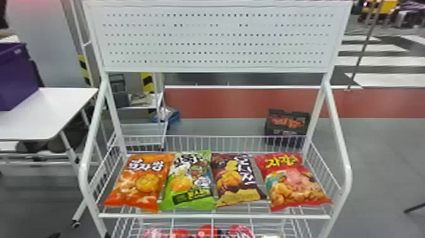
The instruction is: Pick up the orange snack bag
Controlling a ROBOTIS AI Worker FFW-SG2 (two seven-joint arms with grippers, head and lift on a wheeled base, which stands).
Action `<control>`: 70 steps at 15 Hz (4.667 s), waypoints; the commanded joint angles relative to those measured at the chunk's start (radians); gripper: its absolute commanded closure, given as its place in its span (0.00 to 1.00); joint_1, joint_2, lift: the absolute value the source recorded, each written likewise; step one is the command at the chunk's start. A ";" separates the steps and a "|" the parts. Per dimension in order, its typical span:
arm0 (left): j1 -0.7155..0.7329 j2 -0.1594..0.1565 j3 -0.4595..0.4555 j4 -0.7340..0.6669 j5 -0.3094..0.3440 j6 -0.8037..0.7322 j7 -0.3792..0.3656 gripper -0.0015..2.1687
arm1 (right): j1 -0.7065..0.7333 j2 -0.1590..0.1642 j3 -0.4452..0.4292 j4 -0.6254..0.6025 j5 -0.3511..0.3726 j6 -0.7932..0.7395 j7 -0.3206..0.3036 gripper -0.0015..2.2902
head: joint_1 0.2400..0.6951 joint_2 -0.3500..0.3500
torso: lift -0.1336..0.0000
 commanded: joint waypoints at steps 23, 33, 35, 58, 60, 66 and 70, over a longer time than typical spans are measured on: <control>-0.357 0.000 -0.163 0.129 -0.005 0.350 0.028 0.04 | 0.006 0.011 0.009 -0.006 0.007 -0.009 0.001 0.06 | 0.57 0.50 | 1.00; -0.669 -0.037 -0.183 0.386 0.020 0.558 0.052 0.04 | 0.008 0.011 0.013 -0.006 0.008 -0.009 0.001 0.06 | 0.57 0.50 | 1.00; -0.706 -0.038 -0.180 0.423 0.037 0.574 0.046 0.04 | 0.008 0.011 0.012 -0.005 0.008 -0.009 0.001 0.06 | 0.57 0.50 | 1.00; -0.666 -0.028 -0.161 0.351 0.072 0.583 0.049 0.79 | -0.008 0.014 0.013 0.006 0.005 -0.009 0.000 0.06 | 0.57 0.50 | 1.00; -0.635 -0.026 -0.155 0.303 0.072 0.571 0.055 0.79 | -0.008 0.014 0.013 0.004 0.005 -0.009 0.000 0.06 | 0.57 0.50 | 1.00; -0.439 -0.021 -0.089 0.132 0.075 0.460 0.068 0.79 | -0.005 0.014 0.016 -0.002 0.005 -0.009 0.000 0.06 | 0.57 0.50 | 1.00; -0.259 -0.006 -0.038 0.060 0.109 0.304 0.068 0.79 | -0.006 0.014 0.021 -0.002 0.007 -0.009 0.000 0.06 | 0.57 0.50 | 1.00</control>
